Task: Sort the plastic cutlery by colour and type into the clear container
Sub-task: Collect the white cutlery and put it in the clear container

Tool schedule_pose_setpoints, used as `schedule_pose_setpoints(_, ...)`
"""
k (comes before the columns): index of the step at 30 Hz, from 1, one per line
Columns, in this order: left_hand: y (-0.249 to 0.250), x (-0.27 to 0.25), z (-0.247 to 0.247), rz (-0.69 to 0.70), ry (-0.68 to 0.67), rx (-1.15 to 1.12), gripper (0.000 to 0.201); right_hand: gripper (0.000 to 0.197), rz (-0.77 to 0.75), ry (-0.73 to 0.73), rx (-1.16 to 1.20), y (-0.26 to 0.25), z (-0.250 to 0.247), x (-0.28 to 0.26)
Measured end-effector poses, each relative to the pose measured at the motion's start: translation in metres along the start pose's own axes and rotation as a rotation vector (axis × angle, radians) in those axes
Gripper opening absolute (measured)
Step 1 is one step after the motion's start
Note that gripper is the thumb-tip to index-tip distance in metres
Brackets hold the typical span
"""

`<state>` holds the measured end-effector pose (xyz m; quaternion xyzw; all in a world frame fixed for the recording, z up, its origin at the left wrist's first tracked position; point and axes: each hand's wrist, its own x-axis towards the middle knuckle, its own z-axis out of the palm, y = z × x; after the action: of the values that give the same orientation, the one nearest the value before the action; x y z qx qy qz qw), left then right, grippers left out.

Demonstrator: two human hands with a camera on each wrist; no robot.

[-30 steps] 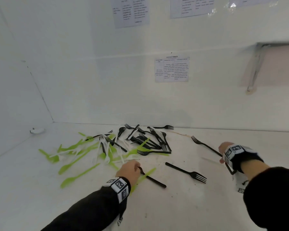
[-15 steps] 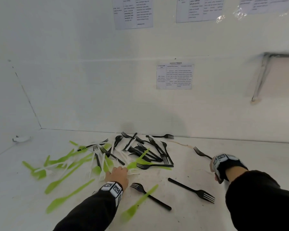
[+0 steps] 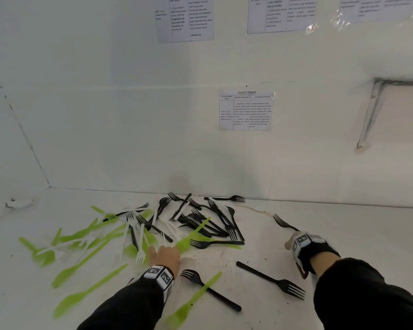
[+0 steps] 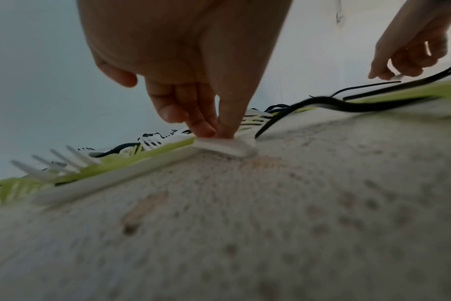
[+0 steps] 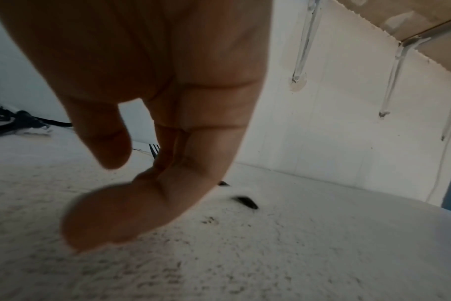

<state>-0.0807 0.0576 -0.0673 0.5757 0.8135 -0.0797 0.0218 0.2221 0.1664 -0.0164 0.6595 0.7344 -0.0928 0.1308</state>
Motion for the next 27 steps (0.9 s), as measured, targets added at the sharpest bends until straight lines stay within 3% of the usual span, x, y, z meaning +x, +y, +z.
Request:
schedule_pose_setpoints(4,0.004,-0.007,-0.006,0.005,0.071,-0.035,0.03,0.068,0.064,0.041,0.184,0.004,0.007,0.01)
schedule_pose_setpoints(8,0.008,-0.014,-0.017,0.038,0.21,-0.303,0.03,0.039,0.102,0.003,0.359,-0.007,-0.002,0.015)
schedule_pose_setpoints(11,0.013,-0.022,-0.032,0.019,0.332,-0.358,0.024,0.011,0.069,-0.009,0.454,-0.024,-0.007,0.014)
schedule_pose_setpoints(13,0.018,-0.026,-0.036,0.012,0.361,-0.449,0.017,0.008,0.075,0.006,0.455,-0.037,-0.011,0.01)
schedule_pose_setpoints(20,0.035,-0.033,-0.038,-0.041,0.321,-1.369,0.013,0.02,-0.071,0.038,1.014,-0.094,-0.005,-0.021)
schedule_pose_setpoints(24,0.033,-0.024,-0.041,-0.133,0.149,-1.641,0.023,0.018,-0.228,-0.043,1.046,-0.153,0.001,-0.048)
schedule_pose_setpoints(27,0.021,-0.02,-0.046,-0.192,0.045,-1.768,0.021,0.021,-0.335,0.09,0.912,-0.192,0.009,-0.059)
